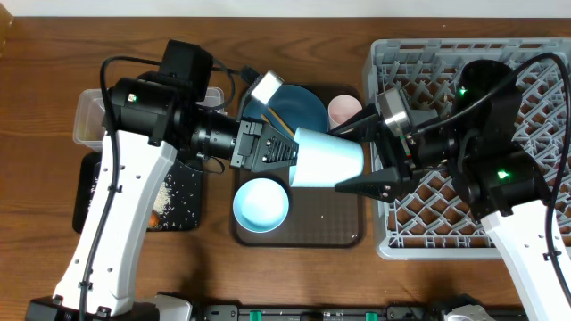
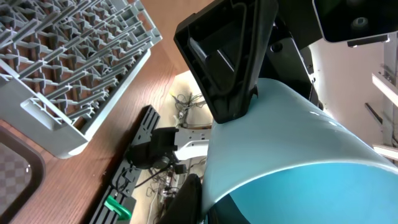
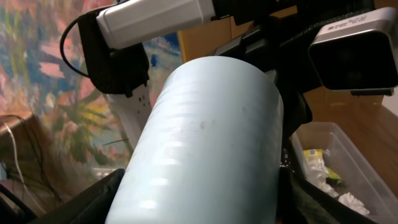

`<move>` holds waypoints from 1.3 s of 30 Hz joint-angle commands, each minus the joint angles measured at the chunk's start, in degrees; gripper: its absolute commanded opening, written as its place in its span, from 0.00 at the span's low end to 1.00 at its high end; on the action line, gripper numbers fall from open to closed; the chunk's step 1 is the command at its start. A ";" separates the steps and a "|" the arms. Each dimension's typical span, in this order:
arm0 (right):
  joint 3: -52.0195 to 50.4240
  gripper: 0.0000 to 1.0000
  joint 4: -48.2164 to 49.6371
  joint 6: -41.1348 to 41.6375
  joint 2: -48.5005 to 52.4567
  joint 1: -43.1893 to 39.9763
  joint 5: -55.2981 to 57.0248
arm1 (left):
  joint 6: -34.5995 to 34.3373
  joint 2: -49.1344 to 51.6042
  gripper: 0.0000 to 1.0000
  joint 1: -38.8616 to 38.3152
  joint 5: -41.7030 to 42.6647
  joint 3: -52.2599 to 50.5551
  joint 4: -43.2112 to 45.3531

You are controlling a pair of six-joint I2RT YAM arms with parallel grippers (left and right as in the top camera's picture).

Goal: Sort waste into correct bins and load items into the dishwasher rack
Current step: 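Close the right gripper on the cup's base while the left holds it, then open the left gripper and carry the cup right toward the rack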

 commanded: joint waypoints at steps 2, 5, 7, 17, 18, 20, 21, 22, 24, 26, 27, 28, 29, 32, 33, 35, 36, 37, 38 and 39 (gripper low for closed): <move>1.01 0.74 0.28 3.17 -0.24 1.22 -3.10 | 0.57 0.11 0.06 -0.20 -0.74 0.37 0.09; 1.01 0.64 0.26 3.17 -0.24 1.29 -3.08 | 0.59 0.11 0.06 -0.17 -0.74 0.37 0.11; 1.01 0.61 0.28 3.17 -0.24 1.29 -3.08 | 0.59 0.11 0.06 -0.20 -0.76 0.37 0.11; 1.01 0.56 0.24 3.21 -0.24 1.27 -3.06 | 0.55 0.11 0.22 -0.17 -3.78 0.37 0.09; 1.01 0.55 0.26 3.45 -0.24 1.27 -2.93 | 0.55 0.11 0.23 -0.17 -3.78 0.37 0.09; 1.01 0.55 0.28 4.66 -0.24 1.14 -1.57 | 0.55 0.11 0.25 0.04 -3.78 0.37 0.13; 1.01 0.55 0.26 5.11 -0.24 1.09 -0.92 | 0.55 0.11 0.27 0.26 -3.80 0.37 0.17; 1.01 0.55 0.26 5.33 -0.24 1.07 -0.50 | 0.55 0.11 0.27 0.50 -3.87 0.37 0.24; 1.01 0.54 0.26 5.55 -0.24 1.07 -0.04 | 0.55 0.11 0.27 1.20 -4.09 0.37 0.26; 1.01 0.53 0.26 6.34 -0.24 1.07 0.81 | 0.55 0.11 0.27 2.14 -4.87 0.37 0.26; 1.01 0.53 0.24 6.86 -0.24 1.07 1.38 | 0.50 0.11 0.27 2.58 -5.64 0.37 0.24; 1.01 0.52 0.22 7.58 -0.24 1.07 2.27 | 0.48 0.11 0.27 3.06 -6.60 0.37 0.24; 1.01 0.51 0.20 8.37 -0.24 1.05 3.39 | 0.28 0.11 0.28 3.61 -7.87 0.37 0.20; 1.01 0.50 -0.39 10.51 -0.24 0.59 6.84 | 0.07 0.11 0.27 4.94 -9.44 0.37 -0.20; 1.01 0.50 -1.16 11.04 -0.24 0.28 8.35 | 0.09 0.11 0.28 5.31 -9.60 0.37 -0.31; 1.01 0.49 -4.02 11.98 -0.24 -0.55 12.85 | 0.09 0.11 0.27 5.81 -9.60 0.37 -0.42; 1.01 0.49 -6.05 11.96 -0.24 -0.98 15.39 | 0.09 0.11 0.27 6.03 -9.62 0.37 -0.42; 1.01 0.49 -8.07 11.91 -0.24 -1.33 17.79 | 0.09 0.11 0.28 6.10 -9.84 0.37 -0.42; 1.01 0.49 -10.95 11.91 -0.24 -1.86 21.66 | 0.09 0.11 0.27 6.12 -10.34 0.37 -0.39; 1.01 0.49 -13.22 11.91 -0.24 -2.16 24.74 | 0.07 0.11 0.27 6.10 -11.17 0.37 -0.39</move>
